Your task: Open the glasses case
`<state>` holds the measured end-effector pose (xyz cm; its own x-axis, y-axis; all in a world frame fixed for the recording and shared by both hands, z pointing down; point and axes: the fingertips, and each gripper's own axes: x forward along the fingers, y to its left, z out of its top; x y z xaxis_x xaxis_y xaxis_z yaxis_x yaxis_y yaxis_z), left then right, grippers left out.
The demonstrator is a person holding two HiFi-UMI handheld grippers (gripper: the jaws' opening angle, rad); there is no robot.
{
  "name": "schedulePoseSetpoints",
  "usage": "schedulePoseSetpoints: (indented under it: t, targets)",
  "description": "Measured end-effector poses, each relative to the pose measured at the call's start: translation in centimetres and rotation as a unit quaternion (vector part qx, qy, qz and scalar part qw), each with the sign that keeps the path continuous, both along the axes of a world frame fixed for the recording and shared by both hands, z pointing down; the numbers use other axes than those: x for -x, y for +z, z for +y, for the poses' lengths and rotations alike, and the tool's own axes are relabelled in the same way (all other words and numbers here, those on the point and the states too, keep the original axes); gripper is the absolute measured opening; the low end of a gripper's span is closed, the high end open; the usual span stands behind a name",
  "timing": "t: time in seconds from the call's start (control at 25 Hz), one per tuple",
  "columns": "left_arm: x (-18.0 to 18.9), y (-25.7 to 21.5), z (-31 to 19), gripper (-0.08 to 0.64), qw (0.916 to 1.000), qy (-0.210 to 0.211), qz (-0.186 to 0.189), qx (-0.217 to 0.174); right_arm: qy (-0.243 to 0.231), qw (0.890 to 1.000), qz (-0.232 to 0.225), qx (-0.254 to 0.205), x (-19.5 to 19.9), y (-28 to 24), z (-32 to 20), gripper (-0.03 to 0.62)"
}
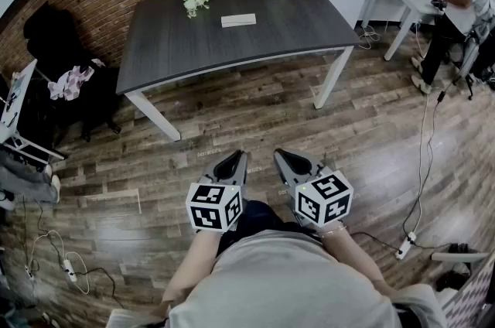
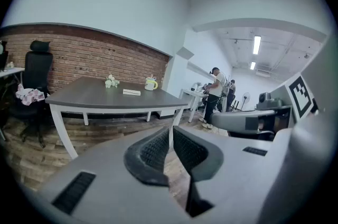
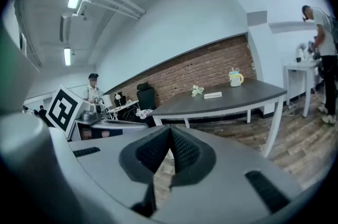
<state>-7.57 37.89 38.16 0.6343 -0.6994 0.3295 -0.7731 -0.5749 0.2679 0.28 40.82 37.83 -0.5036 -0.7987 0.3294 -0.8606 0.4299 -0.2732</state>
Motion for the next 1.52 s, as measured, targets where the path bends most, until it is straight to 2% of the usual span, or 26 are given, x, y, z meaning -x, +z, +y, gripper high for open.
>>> schedulePoseSetpoints:
  t: [0.36,0.56,0.72,0.8,1.04,1.28,1.44,1.52]
  targets:
    - [-1.2,1.0,-1.0,0.04,0.9999,0.005,0.002,0.015,-0.016,1.0,0.022,0.006,-0.3,1.0,-1.2,0.003]
    - [-1.5,1.5,-0.7,0.04,0.9997,0.009,-0.001,0.021,-0.028,0.999,0.015,0.01,0.2,1.4,-0.6,0.003]
    - [-1.9,0.6,-0.5,0.04,0.9987,0.012,0.047,0.018,-0.045,0.999,-0.025,-0.002,0.9,0.8,-0.4,0.005]
    - [-1.9,0.4,-0.4,0.041,0.9982,0.013,0.056,0.017,-0.045,0.998,-0.042,0.0,0.9,0.8,-0.5,0.005]
    - [-0.8,0.9,-0.6,0.041,0.9989,0.0,0.038,0.025,-0.044,0.998,-0.041,0.015,0.7,1.3,-0.8,0.006]
    - [0.2,2.8,-0.6,0.04,0.9985,-0.016,0.007,0.051,0.006,1.0,-0.025,0.008,-0.6,1.8,-1.8,0.005]
    - [0.5,3.4,-1.8,0.04,0.9981,-0.019,0.004,0.059,0.013,1.0,-0.018,0.01,-1.1,2.0,-3.1,0.003]
    - [0.4,3.5,-2.7,0.04,0.998,-0.018,0.0,0.061,0.012,1.0,-0.016,0.016,-1.3,2.2,-3.7,0.056]
